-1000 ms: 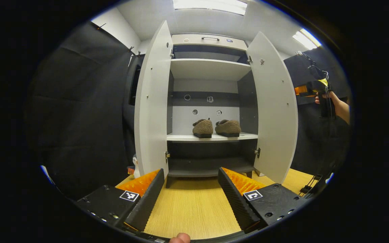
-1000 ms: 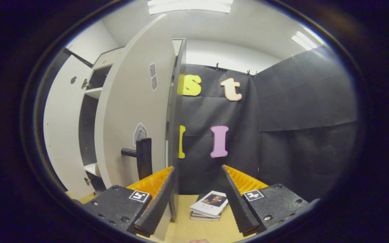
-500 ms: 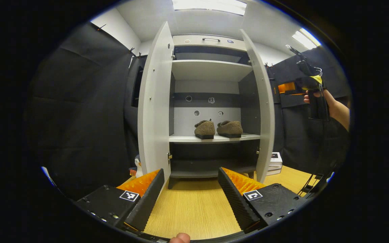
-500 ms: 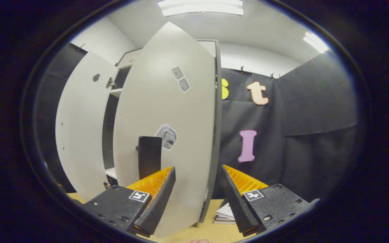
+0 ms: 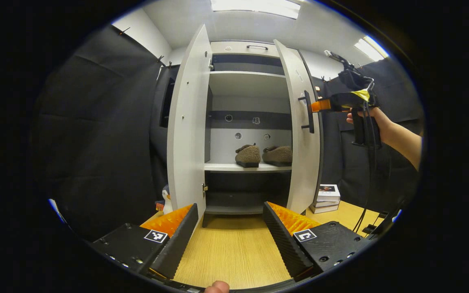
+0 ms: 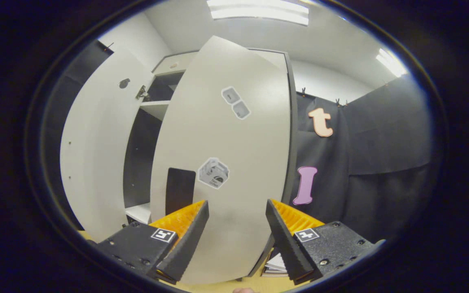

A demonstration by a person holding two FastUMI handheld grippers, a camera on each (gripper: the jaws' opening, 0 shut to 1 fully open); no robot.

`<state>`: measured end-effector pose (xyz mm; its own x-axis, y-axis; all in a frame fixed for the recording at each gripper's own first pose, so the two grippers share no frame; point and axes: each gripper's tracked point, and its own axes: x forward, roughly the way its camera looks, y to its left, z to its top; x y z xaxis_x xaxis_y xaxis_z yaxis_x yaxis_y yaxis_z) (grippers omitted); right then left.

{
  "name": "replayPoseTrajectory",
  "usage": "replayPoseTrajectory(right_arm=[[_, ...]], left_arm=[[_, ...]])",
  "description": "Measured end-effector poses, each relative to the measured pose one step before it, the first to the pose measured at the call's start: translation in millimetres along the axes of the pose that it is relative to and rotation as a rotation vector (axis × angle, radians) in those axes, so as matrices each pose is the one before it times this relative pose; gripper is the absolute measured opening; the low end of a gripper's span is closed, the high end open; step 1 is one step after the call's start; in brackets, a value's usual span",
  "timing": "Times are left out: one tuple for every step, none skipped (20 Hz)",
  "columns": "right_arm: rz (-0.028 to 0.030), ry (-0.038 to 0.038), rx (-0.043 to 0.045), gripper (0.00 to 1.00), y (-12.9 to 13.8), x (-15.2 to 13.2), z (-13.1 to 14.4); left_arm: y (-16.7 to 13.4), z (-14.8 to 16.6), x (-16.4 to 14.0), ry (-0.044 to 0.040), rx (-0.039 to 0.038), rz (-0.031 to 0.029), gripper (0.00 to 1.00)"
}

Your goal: Grab one shoe with the right hand and put it into the shoe cabinet, grab the other shoe with the left hand and put it into the shoe cabinet; then close the right door with the right hand and the left door with the left hand.

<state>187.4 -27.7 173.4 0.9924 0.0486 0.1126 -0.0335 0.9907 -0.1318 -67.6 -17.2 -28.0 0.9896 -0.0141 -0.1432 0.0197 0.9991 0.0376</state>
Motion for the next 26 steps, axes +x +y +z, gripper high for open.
replayPoseTrajectory(right_arm=[[-0.00101, -0.00965, 0.00556, 0.93, 0.55, -10.93, 3.21], [-0.01127, -0.01416, 0.00764, 0.95, -2.48, -13.21, 1.79], [-0.01107, -0.01298, 0.00884, 0.93, -1.09, -13.75, -0.03], [-0.00253, -0.01346, 0.01048, 0.93, 1.93, -12.08, -2.13], [0.00157, -0.01294, 0.01024, 0.94, 3.47, -11.49, -1.66], [-0.00012, -0.00399, 0.00246, 0.93, 2.81, -8.84, -4.38], [-0.00665, 0.00545, -0.00353, 0.93, 2.24, -8.18, -6.33], [-0.01331, 0.00541, 0.00222, 0.93, 1.44, -9.82, -7.63], [-0.00901, 0.00371, 0.01148, 0.95, 3.02, -10.18, -7.31], [-0.00405, 0.00203, 0.01367, 0.94, 4.67, -9.44, -9.42], [-0.00617, -0.00123, 0.00825, 0.94, 3.06, -9.51, -9.25], [-0.01570, 0.00553, 0.00299, 0.94, 0.71, -8.63, -10.79], [-0.01328, 0.00788, 0.00103, 0.93, 0.93, -7.31, -11.87], [-0.00743, 0.01202, 0.00137, 0.94, 2.98, -9.05, -12.11], [-0.00426, 0.00825, 0.00092, 0.94, 2.24, -7.42, -9.98], [-0.00699, 0.01241, -0.00121, 0.94, 1.49, -7.05, -9.97], [-0.00542, 0.01172, -0.00752, 0.94, 0.51, -6.45, -10.02], [-0.00621, 0.01623, -0.00874, 0.94, -0.13, -6.01, -10.80], [-0.00810, 0.02823, -0.01153, 0.94, 0.01, -5.13, -12.25], [-0.00504, 0.03123, -0.00677, 0.93, -0.06, -5.17, -13.54], [-0.00013, 0.03237, 0.00230, 0.94, 0.68, -4.63, -14.47], [0.00367, 0.02994, 0.01132, 0.94, 0.55, -4.13, -12.84], [0.00283, 0.02263, 0.01490, 0.94, 0.43, -3.62, -11.69], [-0.00432, 0.01264, 0.01321, 0.94, -1.49, -2.50, -8.70], [-0.00934, 0.00312, 0.00792, 0.94, -2.24, -1.47, -7.67], [-0.01457, 0.00112, -0.00145, 0.94, -3.37, -0.82, -8.21]], left_arm=[[0.84, 0.47, 0.00, -0.00005, -0.00023, -0.00005, 0.96], [0.40, 0.75, 0.25, -0.00088, 0.00143, 0.00004, 0.96], [-0.61, 0.74, -0.38, -0.00098, 0.00083, -0.00030, 0.96], [-0.63, 0.84, -0.35, -0.00169, -0.00069, 0.00007, 0.96], [-1.65, 1.15, -0.52, -0.00053, -0.00341, -0.00550, 0.96], [-1.83, 0.14, 1.39, 0.00162, -0.00661, -0.00663, 0.96], [-2.17, 0.24, 0.74, 0.00040, -0.00873, -0.00998, 0.96], [-0.59, 1.05, 0.36, -0.00258, -0.00909, -0.00435, 0.96], [-0.49, 0.48, -0.28, -0.00359, -0.00467, 0.00141, 0.96], [-0.66, 0.39, -0.05, 0.00087, -0.00184, 0.00236, 0.96], [-0.57, -0.47, -0.30, 0.00097, -0.00155, 0.00225, 0.96], [-0.83, -0.11, 0.78, 0.00142, -0.00329, 0.00064, 0.96], [-0.87, 0.19, -0.52, -0.00028, -0.00361, -0.00192, 0.96], [0.23, 0.67, 0.85, -0.00059, -0.00090, -0.00247, 1.00], [0.45, 1.13, -0.11, -0.00178, 0.00333, 0.00114, 0.96], [1.06, 0.51, 0.58, -0.00200, 0.00406, 0.00102, 1.00], [-0.46, 1.15, 0.30, -0.00321, 0.00261, 0.00060, 0.96], [-0.17, 1.45, 0.03, -0.00132, 0.00097, -0.00091, 0.96], [-0.01, 1.19, 0.44, -0.00135, 0.00082, -0.00139, 0.96], [-0.05, 1.78, -0.18, -0.00578, 0.00109, -0.00023, 0.96], [-1.00, 1.58, -0.74, -0.00196, 0.00121, -0.00101, 0.96], [0.71, 0.94, -0.73, -0.00274, 0.00148, 0.00107, 0.96], [0.19, 1.30, 0.60, -0.00331, 0.00195, -0.00202, 0.96], [0.34, 1.80, 0.28, -0.00274, 0.00217, 0.00056, 0.96], [-0.24, 0.50, -0.55, 0.00005, 0.00009, -0.00310, 0.96], [-1.00, 0.49, -0.89, -0.00131, -0.00189, -0.00496, 0.96]])
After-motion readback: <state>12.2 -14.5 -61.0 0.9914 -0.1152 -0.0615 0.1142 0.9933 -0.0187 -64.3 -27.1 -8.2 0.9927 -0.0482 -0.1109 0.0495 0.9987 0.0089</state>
